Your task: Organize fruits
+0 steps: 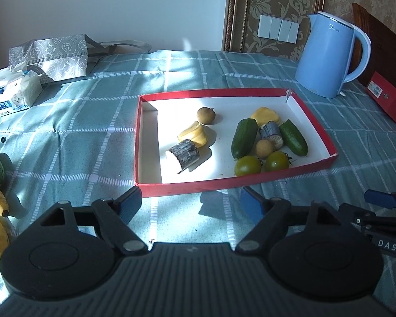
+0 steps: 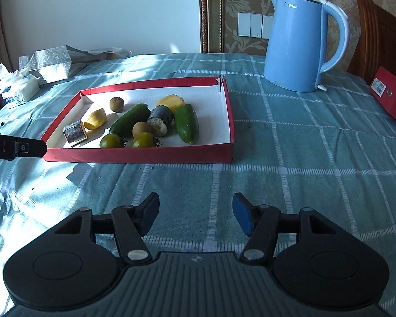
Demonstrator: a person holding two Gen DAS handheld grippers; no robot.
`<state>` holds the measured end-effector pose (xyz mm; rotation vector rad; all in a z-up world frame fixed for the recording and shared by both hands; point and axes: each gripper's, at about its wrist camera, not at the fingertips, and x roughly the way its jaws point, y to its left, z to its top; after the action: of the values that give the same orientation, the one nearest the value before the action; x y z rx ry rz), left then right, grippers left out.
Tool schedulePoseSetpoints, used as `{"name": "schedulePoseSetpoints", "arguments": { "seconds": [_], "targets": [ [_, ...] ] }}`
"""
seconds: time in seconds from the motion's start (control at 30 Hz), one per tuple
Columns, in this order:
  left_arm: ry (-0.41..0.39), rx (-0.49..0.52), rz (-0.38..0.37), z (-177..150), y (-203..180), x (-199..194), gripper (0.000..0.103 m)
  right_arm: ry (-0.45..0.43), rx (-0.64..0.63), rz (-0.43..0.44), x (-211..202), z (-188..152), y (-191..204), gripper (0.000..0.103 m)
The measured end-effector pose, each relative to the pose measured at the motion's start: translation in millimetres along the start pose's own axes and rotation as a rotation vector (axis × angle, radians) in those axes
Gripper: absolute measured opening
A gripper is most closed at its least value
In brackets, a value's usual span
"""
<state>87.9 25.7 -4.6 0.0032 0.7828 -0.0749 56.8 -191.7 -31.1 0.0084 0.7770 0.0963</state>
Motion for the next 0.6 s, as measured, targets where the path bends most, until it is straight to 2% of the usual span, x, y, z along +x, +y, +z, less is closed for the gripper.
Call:
{"name": "schedulePoseSetpoints", "arguments": {
  "seconds": [0.37, 0.6],
  "targets": [
    [0.003, 0.007, -0.027, 3, -2, 3, 0.083, -0.031, 0.006, 0.006, -12, 9, 5, 0.061],
    [0.004, 0.012, -0.037, 4, -5, 5, 0.084, -0.069, -0.009, 0.006, -20, 18, 11, 0.067]
  ]
}}
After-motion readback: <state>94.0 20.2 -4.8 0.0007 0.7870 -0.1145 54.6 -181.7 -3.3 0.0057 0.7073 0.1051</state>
